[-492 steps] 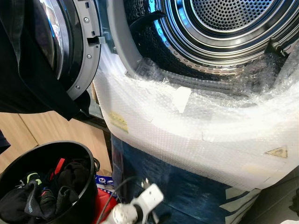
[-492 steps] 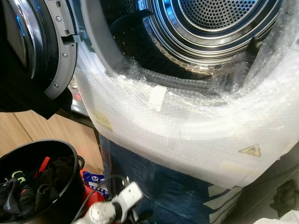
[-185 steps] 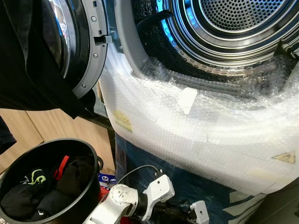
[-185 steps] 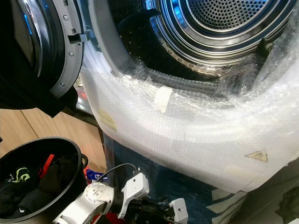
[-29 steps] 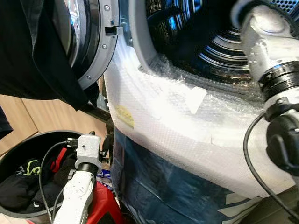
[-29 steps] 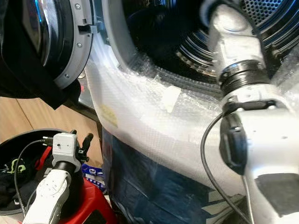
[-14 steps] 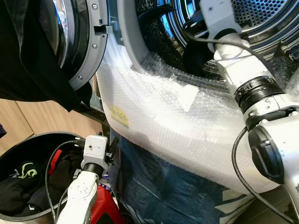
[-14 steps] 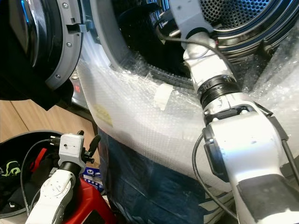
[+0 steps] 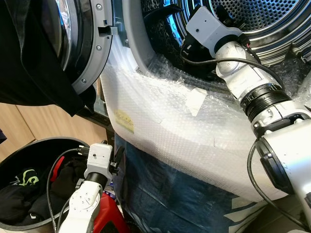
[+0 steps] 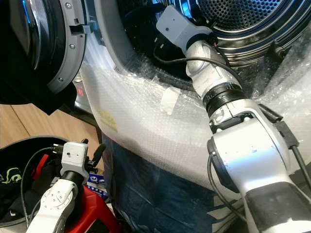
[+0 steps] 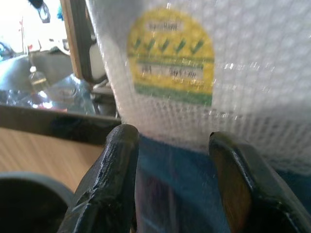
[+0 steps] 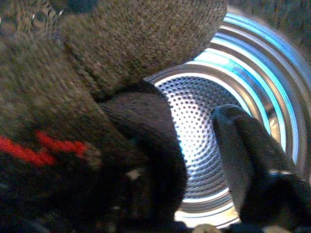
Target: Clothes washing
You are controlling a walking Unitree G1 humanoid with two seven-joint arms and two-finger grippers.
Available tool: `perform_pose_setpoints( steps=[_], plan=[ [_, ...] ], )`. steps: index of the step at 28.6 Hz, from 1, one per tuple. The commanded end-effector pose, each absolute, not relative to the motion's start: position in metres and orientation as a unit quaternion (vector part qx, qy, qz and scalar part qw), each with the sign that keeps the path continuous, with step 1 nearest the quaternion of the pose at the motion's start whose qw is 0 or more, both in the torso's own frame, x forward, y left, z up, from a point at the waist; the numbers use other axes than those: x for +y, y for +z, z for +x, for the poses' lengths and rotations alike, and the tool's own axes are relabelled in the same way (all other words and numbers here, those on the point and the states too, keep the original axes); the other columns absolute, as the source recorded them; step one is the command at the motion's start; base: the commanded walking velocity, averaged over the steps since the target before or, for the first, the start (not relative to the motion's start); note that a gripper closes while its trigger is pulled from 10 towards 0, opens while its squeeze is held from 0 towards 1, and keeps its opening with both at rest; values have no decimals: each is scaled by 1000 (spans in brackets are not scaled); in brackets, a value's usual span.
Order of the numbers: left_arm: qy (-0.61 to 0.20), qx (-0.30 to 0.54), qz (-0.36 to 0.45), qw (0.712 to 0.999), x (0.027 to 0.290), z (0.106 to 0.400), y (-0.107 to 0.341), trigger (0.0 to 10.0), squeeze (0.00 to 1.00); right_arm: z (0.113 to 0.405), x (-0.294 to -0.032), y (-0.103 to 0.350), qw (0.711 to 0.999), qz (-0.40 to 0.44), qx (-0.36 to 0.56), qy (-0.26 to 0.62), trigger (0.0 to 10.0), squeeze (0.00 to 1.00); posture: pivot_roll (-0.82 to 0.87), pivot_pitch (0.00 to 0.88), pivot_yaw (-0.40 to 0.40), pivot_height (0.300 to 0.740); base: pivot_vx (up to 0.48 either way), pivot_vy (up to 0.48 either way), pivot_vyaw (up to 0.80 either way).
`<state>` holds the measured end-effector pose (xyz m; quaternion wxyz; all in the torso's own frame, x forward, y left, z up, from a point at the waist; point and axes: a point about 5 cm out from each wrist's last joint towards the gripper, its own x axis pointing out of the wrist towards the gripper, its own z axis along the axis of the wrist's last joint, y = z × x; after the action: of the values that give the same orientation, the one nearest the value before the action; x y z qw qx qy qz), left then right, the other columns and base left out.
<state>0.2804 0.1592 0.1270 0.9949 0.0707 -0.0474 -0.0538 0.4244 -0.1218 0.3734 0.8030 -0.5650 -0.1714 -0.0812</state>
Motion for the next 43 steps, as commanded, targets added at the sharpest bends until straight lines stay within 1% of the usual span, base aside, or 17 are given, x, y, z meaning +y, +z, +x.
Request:
perform_pose_setpoints(
  steps=[1,3,5,7,8,10,13,15,20,21,23,24,26,28,34,39,43],
  plan=[
    [-61,-46,65,995,157,278,128,10000,0,425,-131,374,796,-574,-165,-95,10000,1000,83,0,-50,740,0,0,0],
    [-68,-44,66,995,156,277,128,10000,0,423,-147,382,815,-544,-152,-130,10000,1000,93,0,-47,740,0,0,0],
    [-70,-43,65,994,156,277,128,10000,0,421,-159,389,819,-530,-149,-161,10000,1000,92,0,-44,740,0,0,0],
    [-71,-44,66,994,156,277,128,10000,0,419,-169,395,811,-534,-148,-188,10000,1000,95,0,-41,740,0,0,0],
    [-73,-45,65,994,155,278,129,10000,0,416,-179,401,791,-551,-154,-219,10000,1000,97,0,-43,740,0,0,0],
    [-71,-46,64,994,156,277,131,10000,0,412,-192,411,813,-502,-165,-245,10000,1000,102,0,-46,740,0,0,0],
    [-64,-43,62,995,158,276,130,10000,0,411,-191,414,810,-506,-171,-242,10000,1000,99,0,-42,740,0,0,0],
    [-67,-37,65,995,158,274,128,10000,0,417,-178,402,828,-507,-158,-181,10000,1000,99,0,-32,740,0,0,0],
    [-74,-43,74,994,157,274,131,10000,0,424,-159,376,808,-566,-134,-91,10000,1000,100,2,-20,740,0,0,0],
    [-73,-42,70,994,157,275,132,10000,0,426,-157,367,805,-576,-123,-68,10000,541,91,10,-16,740,0,0,0],
    [-73,-42,69,994,158,276,133,10000,0,426,-156,364,804,-579,-118,-57,10000,541,91,10,-16,740,0,0,0],
    [-76,-40,66,994,158,276,133,10000,0,427,-152,357,808,-578,-112,-25,10000,0,85,12,-13,740,0,0,0],
    [-80,-38,66,994,157,277,133,10000,0,427,-149,355,808,-579,-109,-2,10000,0,74,19,-7,740,0,0,0],
    [-84,-35,65,994,156,276,132,10000,0,426,-150,360,794,-596,-118,-1,10000,0,65,23,1,740,0,0,0],
    [-91,-31,59,994,152,278,130,10000,0,419,-156,389,808,-573,-137,17,10000,0,39,19,0,740,0,0,0],
    [-93,-29,57,994,149,279,129,10000,0,415,-151,385,822,-539,-142,119,10000,0,43,16,-3,740,0,0,0],
    [-92,-30,56,994,150,279,129,10000,0,411,-155,375,796,-566,-132,168,10000,0,41,21,-3,740,0,0,0]
  ],
)
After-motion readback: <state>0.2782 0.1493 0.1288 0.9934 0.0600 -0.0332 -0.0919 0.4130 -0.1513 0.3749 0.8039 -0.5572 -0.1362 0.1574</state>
